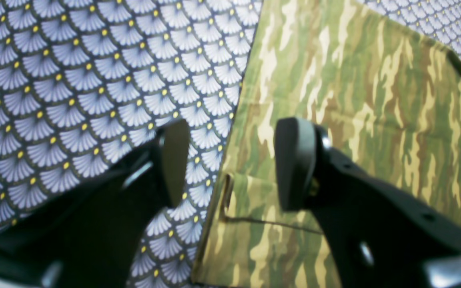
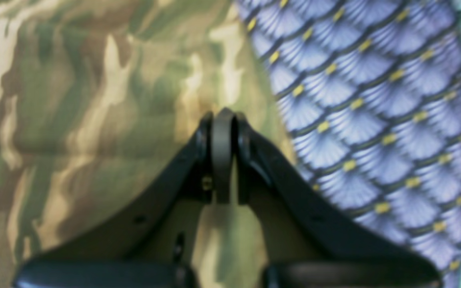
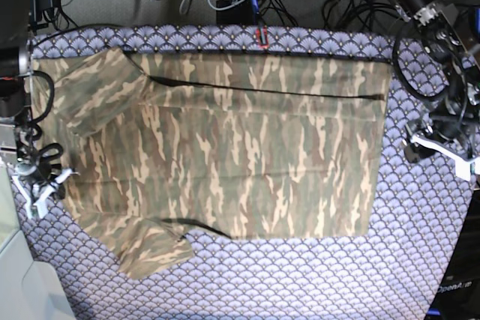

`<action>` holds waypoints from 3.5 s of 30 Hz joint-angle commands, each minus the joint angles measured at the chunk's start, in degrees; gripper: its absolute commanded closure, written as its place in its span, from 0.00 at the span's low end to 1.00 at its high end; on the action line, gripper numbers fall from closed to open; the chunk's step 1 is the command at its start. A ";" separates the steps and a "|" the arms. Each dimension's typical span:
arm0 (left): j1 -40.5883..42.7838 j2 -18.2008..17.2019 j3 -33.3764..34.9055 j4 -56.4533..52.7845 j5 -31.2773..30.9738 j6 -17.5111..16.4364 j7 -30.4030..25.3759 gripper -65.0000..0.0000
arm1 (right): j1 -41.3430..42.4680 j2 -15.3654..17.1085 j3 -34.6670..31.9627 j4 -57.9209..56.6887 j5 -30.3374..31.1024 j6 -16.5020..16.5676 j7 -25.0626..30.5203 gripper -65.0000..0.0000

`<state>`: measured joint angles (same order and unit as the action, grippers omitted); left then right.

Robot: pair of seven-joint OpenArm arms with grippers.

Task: Fold the T-shirt properly
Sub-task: 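Grasp the shirt's side edges near the hem with both grippers, then lift the hem edge and fold it toward the collar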

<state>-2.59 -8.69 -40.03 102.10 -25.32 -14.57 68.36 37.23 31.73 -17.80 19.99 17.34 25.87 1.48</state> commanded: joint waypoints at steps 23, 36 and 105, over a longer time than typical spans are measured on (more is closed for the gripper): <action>-0.36 1.52 -0.19 1.06 -1.10 -0.07 -0.97 0.48 | 0.00 2.60 0.26 9.15 0.55 -0.24 -9.26 1.00; 0.44 1.70 -0.19 1.41 -1.27 -0.33 -0.89 0.48 | 7.21 2.52 5.71 7.04 0.63 -0.24 -17.17 0.57; -30.25 -1.64 20.38 -58.10 19.48 0.11 -38.86 0.47 | -4.84 0.14 7.12 3.35 0.46 5.30 -10.22 1.00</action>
<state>-31.00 -9.80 -19.68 42.85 -5.54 -14.22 30.28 31.83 31.40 -10.66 23.22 18.46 30.22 -6.39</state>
